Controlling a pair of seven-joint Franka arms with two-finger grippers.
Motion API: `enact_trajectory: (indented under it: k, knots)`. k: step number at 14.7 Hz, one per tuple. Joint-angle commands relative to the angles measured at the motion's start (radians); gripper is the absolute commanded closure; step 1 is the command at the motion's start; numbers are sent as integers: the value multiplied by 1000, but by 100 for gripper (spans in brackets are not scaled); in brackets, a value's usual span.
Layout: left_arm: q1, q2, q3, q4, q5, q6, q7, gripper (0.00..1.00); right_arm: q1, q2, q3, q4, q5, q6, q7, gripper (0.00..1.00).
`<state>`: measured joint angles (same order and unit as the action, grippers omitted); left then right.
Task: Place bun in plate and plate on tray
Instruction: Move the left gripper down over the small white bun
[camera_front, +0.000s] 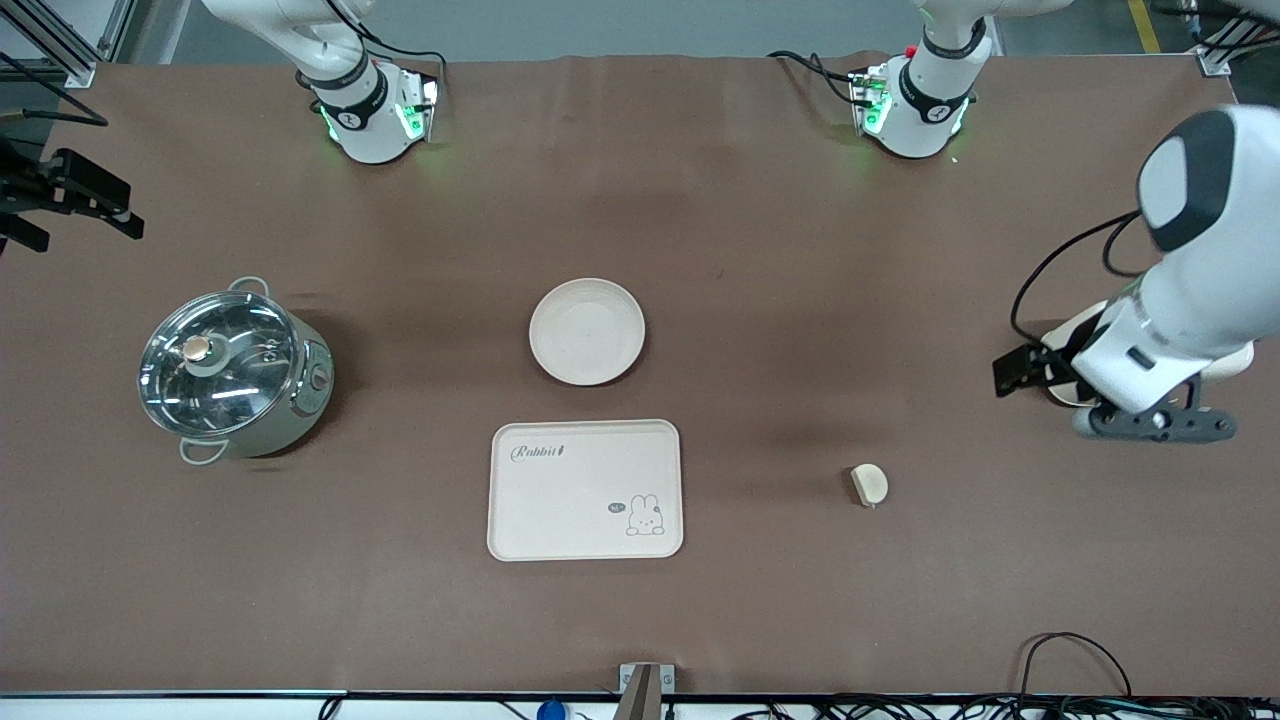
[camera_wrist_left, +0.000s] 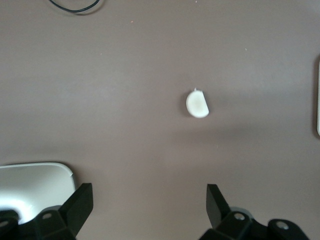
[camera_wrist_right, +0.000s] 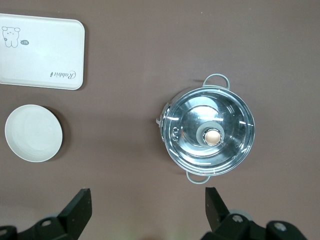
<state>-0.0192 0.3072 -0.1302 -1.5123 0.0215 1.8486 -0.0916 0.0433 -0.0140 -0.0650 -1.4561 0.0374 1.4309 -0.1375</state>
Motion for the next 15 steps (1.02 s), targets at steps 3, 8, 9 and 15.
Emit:
enact_trajectory:
  k: [3, 8, 9, 15]
  knots:
    - [-56, 136, 0, 40, -2, 95, -175, 0, 6, -15, 7, -15, -13, 6, 7, 0]
    - [-100, 246, 1, 29, 0, 243, -296, 0, 24, -15, 7, -13, -13, 25, 6, 0]
    - [-113, 269, 1, 29, 1, 259, -321, 0, 24, -14, 7, -13, -13, 31, 6, 0]
    - [-136, 381, 3, -26, 17, 414, -483, 8, 41, -14, 8, -20, -13, 32, 9, 0]
